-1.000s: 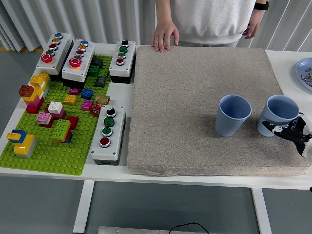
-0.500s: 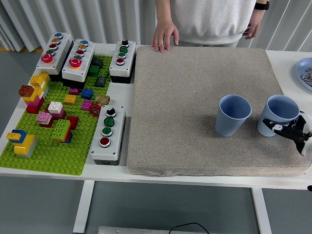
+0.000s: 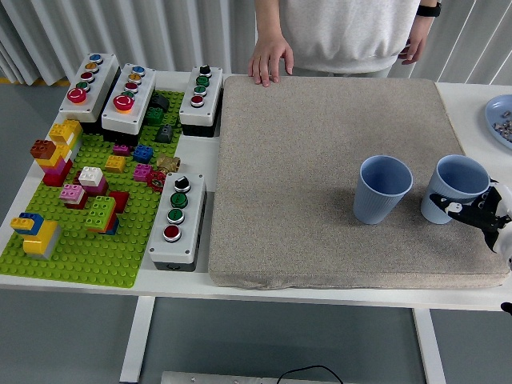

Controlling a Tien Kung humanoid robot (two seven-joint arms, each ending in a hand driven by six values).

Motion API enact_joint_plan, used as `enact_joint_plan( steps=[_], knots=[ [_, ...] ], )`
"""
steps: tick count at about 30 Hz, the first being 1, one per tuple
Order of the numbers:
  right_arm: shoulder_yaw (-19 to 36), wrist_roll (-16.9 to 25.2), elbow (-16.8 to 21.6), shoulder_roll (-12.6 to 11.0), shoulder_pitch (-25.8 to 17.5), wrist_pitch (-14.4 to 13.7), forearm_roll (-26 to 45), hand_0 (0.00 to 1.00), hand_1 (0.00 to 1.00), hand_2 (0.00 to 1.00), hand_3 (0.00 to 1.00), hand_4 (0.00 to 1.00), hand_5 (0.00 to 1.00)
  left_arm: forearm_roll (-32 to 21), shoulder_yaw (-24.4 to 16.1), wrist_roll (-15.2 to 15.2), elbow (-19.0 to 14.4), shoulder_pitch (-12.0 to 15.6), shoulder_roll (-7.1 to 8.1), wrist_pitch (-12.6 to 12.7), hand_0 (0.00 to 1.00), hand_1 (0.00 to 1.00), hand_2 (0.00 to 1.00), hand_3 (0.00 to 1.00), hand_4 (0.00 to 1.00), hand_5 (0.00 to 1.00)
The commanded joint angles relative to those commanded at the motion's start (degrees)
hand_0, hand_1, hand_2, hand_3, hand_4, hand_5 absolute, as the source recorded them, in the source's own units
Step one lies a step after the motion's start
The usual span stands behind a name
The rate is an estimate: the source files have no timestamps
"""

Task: Pick cup pour cup place

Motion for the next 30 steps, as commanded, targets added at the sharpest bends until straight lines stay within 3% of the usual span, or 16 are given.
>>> enact_joint_plan(
  steps=[2,13,30],
  knots=[
    [0.05,0.02,0.01,0.03,0.01,0.0,-0.01,0.801,0.682,0.605,0.698,0.842,0.252,0.03,-0.06,0.02,0.02,-0.01,-0.03,0.01,0.738,0.741,0.803,0.68,0.521,0.926],
    [0.25,-0.04,-0.08,-0.32,0.52,-0.08,-0.37,0.799,0.688,0.603,0.698,0.843,0.258,-0.06,0.04,-0.04,0.0,-0.14,0.02,-0.01,0.738,0.741,0.803,0.68,0.521,0.927],
    [-2.87,-2.04,1.2,-3.47,5.47,-1.14,-3.92,0.8,0.689,0.602,0.697,0.821,0.21,-0.59,0.32,-0.18,0.05,0.05,0.9,0.02,0.738,0.738,0.803,0.68,0.521,0.927]
  ],
)
